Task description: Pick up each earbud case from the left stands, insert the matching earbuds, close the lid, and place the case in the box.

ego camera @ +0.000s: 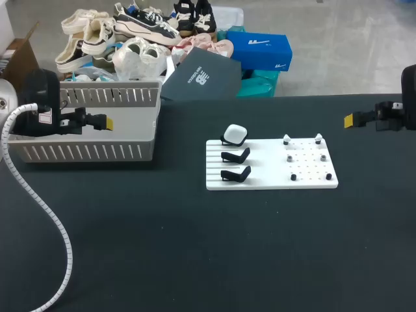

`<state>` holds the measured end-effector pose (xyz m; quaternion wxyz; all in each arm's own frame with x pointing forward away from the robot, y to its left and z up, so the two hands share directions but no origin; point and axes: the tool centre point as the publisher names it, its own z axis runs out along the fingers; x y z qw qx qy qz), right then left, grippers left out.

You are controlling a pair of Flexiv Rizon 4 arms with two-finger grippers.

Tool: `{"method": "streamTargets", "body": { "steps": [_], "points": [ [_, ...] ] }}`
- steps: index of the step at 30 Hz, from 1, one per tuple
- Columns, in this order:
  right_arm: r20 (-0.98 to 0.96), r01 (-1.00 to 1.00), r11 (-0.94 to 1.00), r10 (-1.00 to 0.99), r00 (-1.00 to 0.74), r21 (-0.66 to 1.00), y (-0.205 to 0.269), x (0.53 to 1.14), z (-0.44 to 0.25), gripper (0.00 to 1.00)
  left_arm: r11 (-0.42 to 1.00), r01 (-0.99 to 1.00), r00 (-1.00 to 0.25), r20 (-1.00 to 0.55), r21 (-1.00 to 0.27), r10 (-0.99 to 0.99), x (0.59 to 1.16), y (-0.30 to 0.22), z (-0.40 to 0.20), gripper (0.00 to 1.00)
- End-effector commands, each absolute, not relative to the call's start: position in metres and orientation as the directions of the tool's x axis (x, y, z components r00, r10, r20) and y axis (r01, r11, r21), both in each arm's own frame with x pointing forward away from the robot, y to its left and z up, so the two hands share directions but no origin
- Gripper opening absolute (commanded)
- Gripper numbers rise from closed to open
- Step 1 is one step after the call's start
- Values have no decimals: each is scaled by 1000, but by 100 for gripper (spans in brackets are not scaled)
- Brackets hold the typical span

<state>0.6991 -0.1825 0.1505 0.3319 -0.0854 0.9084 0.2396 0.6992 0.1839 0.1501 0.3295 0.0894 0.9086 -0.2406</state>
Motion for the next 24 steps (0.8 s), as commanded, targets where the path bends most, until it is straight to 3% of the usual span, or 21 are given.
{"method": "streamTargets", "body": {
  "steps": [1, 9, 17, 24],
  "points": [
    [-644, -320, 867, 2, -765, 383, -184, 700, 149, 100, 841, 408, -746, -660, -356, 82, 701, 179, 153, 100],
    [-644, -320, 867, 2, -765, 383, -184, 700, 149, 100, 722, 639, -633, -715, -265, 297, 711, 158, 166, 100],
    [-644, -320, 867, 2, -765, 383, -184, 700, 149, 100, 663, 703, -600, -715, -259, 357, 718, 150, 163, 100],
    [-644, -320, 867, 2, -765, 383, -184, 700, 149, 100, 520, 839, -441, -761, -160, 475, 732, 137, 167, 100]
  ]
}}
